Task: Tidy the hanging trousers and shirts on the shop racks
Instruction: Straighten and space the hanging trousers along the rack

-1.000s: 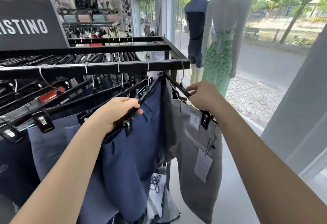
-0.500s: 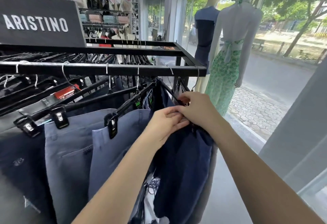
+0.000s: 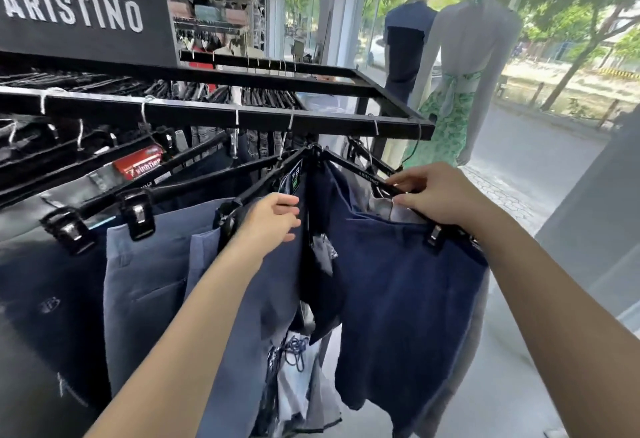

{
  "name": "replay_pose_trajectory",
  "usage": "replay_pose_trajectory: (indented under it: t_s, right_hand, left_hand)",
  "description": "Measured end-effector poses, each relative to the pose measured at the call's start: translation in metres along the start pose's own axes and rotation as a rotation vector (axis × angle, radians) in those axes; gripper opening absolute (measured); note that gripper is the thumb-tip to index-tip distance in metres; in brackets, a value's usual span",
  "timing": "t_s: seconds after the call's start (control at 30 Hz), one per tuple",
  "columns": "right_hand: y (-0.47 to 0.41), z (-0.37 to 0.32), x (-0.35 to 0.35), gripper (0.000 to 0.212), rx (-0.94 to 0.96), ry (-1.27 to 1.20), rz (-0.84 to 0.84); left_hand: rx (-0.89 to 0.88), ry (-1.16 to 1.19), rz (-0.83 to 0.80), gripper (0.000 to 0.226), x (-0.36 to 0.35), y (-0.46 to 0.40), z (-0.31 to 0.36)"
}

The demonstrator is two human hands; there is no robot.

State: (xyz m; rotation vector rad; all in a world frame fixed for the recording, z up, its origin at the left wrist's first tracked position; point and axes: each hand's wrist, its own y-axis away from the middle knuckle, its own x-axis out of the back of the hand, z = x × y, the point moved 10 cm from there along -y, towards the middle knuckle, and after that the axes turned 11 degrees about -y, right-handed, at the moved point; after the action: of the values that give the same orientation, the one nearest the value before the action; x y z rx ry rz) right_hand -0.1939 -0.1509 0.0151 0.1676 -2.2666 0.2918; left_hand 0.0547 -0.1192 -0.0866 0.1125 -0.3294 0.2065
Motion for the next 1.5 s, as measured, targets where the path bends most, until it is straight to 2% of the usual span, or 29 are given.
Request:
replay_pose_trajectory:
  t_s: [0.13,0.23,0.3,0.4,0.47,0.5,0.6,0.67,0.73,0.8,0.9,0.97,1.03,1.23,1.4,1.5]
  right_hand:
    - [0.004,-0.01,-0.005,0.022,0.004,-0.07,-0.063]
    - [0.009,-0.013,-0.012,0.027,-0.007,-0.104,-0.167]
    - [0.011,-0.012,-0.01,0.024,0.018,-0.145,-0.172]
    - [0.007,0.005,0.016,0.019,0.02,-0.348,0.023]
    - [0.004,0.03,0.032,0.02,-0.047,-0.435,0.156]
    - [0.003,0.042,0.034,0.019,-0.098,-0.413,0.17]
    - [0.005,0.056,0.017,0.023,-0.199,-0.458,-0.014]
    - [0.014,0.039,0.003,0.028,-0.199,-0.645,-0.155]
    - [0.02,0.026,-0.012,0.038,-0.254,-0.916,-0.283]
    - [0.019,0.018,-0.022,0.047,-0.271,-1.017,-0.403]
    - [0.015,0.011,-0.029,0.056,-0.242,-0.978,-0.505]
    - [0.013,0.011,-0.029,0.059,-0.225,-0.938,-0.53]
    - [0.011,0.012,-0.028,0.059,-0.204,-0.862,-0.521]
    - [0.007,0.015,-0.015,0.06,-0.133,-0.675,-0.301]
    - [0.008,0.012,-0.005,0.054,-0.134,-0.576,-0.196]
    - [0.01,0.0,0.002,0.045,-0.037,-0.289,-0.126]
  left_hand:
    - [0.045,0.095,-0.081,0.02,-0.024,0.003,0.009]
    - [0.09,0.106,-0.198,0.031,-0.058,0.008,0.027]
    - [0.063,0.006,-0.194,0.04,-0.07,0.009,0.044]
    - [-0.018,-0.258,-0.148,0.048,-0.078,0.011,0.067]
    - [-0.01,-0.348,-0.154,0.038,-0.082,0.012,0.073]
    - [-0.003,-0.374,-0.147,0.034,-0.08,0.012,0.073]
    - [-0.017,-0.469,-0.083,0.036,-0.067,0.008,0.076]
    - [-0.004,-0.519,-0.045,0.037,-0.058,0.003,0.074]
    - [0.013,-0.527,-0.043,0.025,-0.054,0.003,0.072]
    - [0.019,-0.507,-0.064,0.016,-0.055,0.006,0.073]
    - [0.032,-0.483,-0.087,0.017,-0.058,0.011,0.074]
    - [0.083,-0.461,-0.1,0.022,-0.06,0.014,0.072]
    - [0.123,-0.47,-0.107,0.017,-0.061,0.016,0.071]
    - [0.072,-0.466,-0.016,0.019,-0.057,0.008,0.077]
    - [0.095,-0.085,0.026,0.017,-0.047,-0.007,0.096]
    - [0.084,0.031,0.05,0.014,-0.045,-0.021,0.111]
